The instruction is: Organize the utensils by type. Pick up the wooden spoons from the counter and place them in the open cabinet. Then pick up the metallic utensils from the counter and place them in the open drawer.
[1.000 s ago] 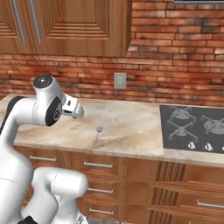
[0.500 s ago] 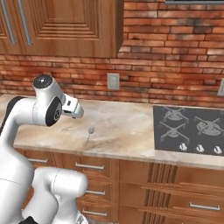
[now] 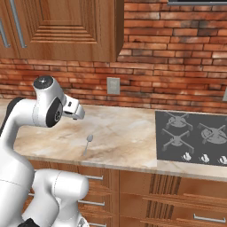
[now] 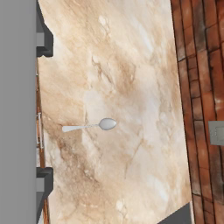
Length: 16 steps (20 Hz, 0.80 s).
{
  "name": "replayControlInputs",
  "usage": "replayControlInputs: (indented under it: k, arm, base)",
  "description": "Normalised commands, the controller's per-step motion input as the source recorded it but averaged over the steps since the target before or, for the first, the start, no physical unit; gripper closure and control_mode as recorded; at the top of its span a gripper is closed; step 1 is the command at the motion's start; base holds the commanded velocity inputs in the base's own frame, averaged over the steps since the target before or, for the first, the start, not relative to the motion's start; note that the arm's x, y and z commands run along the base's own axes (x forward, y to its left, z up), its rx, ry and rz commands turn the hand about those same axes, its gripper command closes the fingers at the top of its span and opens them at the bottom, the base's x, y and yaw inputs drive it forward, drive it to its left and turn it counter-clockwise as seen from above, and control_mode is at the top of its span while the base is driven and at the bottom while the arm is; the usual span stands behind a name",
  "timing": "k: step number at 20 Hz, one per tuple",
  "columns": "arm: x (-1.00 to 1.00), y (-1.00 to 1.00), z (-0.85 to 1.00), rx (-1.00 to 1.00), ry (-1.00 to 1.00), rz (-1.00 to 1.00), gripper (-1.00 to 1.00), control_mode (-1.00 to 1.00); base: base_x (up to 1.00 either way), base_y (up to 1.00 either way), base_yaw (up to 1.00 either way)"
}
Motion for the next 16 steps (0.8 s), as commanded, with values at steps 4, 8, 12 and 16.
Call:
replayControlInputs:
  k: [4, 8, 12, 16]
  arm:
    - [0.00, 0.00, 0.00, 0.00, 0.00, 0.00, -1.00, 1.00]
    - [0.00, 0.00, 0.00, 0.00, 0.00, 0.00, -1.00, 1.00]
    - [0.00, 0.00, 0.00, 0.00, 0.00, 0.00, -1.00, 1.00]
    - [0.05, 0.00, -0.08, 0.00, 0.06, 0.00, -1.00, -1.00]
  base:
    - [0.00, 0.00, 0.00]
    - [0.00, 0.00, 0.00]
    - [0.00, 0.00, 0.00]
    - [0.00, 0.00, 0.00]
